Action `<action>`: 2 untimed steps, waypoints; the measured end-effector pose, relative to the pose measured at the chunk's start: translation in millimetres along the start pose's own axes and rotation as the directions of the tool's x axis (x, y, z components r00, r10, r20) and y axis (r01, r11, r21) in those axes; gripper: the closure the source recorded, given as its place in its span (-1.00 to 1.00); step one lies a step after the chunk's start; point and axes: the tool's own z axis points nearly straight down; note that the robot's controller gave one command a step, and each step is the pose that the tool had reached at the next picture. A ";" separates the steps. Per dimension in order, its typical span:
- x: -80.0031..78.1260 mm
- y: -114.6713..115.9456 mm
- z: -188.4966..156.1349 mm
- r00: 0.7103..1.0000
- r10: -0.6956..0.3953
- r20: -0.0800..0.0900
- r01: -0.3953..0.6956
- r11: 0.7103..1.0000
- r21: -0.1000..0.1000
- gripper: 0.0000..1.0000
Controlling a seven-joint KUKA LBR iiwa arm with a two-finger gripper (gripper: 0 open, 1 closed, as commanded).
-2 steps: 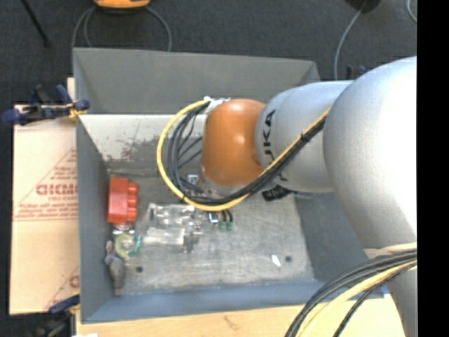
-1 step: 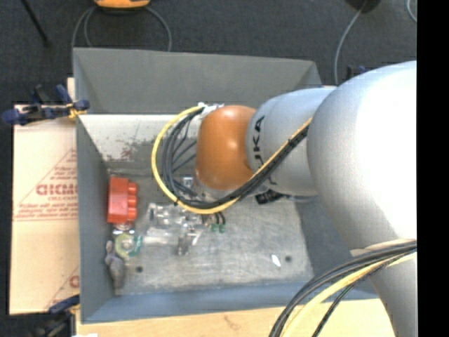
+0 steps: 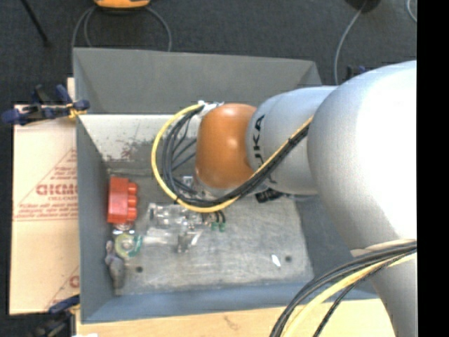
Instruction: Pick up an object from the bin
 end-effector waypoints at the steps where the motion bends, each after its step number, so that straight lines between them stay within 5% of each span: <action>1: -3.3 0.1 -3.2 1.000 0.002 0.010 -0.002 1.000 -0.002 1.00; 2: -4.6 -0.1 -38.7 1.000 0.003 -0.003 -0.003 1.000 0.002 1.00</action>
Offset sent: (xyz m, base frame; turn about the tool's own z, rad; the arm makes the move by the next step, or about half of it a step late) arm 0.0000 0.0000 0.0000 0.0000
